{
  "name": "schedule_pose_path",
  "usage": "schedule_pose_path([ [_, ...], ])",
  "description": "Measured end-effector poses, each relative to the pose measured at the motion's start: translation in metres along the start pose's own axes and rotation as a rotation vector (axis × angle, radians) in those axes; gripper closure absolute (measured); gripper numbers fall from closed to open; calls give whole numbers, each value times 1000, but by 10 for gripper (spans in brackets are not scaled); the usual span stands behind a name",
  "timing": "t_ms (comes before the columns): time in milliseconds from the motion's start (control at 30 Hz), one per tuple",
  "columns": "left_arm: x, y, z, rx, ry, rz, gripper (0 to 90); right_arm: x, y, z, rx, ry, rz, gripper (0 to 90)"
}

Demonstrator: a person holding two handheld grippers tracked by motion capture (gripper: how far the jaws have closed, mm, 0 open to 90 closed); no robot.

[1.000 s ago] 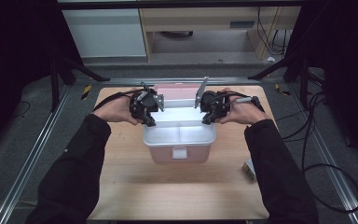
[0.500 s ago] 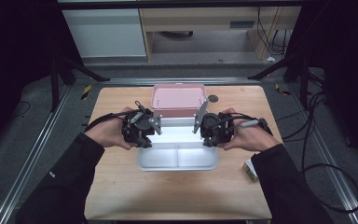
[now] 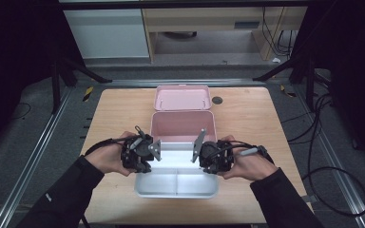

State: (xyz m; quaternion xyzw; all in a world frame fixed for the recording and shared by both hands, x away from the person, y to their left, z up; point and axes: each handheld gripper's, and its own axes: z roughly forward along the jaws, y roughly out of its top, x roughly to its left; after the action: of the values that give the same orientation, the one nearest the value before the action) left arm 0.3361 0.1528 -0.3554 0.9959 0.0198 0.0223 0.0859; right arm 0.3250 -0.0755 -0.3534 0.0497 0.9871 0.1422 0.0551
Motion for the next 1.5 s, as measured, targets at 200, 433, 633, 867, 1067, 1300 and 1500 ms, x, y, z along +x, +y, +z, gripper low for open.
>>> schedule_pose_path([
  [200, -15, -7, 20, -2, -37, -5, 877, 17, -6, 18, -5, 35, -7, 884],
  [433, -25, -11, 37, -12, -53, -15, 879, 26, -15, 37, -17, 75, 1, 882],
  [633, -19, -12, 71, -3, -79, -37, 871, 23, -27, 70, -5, 93, 14, 884],
  [867, -8, -16, 98, -24, -90, -70, 866, 16, -34, 95, 6, 88, 22, 876],
  [1067, -5, -16, 113, -14, -77, -97, 863, 9, -38, 113, 19, 68, 41, 862],
  [1300, -3, -14, 120, -8, -68, -99, 852, 7, -41, 123, 24, 73, 67, 855],
  [1500, -2, -20, 105, -91, -7, -162, 701, 5, -45, 110, -79, 58, 135, 750],
])
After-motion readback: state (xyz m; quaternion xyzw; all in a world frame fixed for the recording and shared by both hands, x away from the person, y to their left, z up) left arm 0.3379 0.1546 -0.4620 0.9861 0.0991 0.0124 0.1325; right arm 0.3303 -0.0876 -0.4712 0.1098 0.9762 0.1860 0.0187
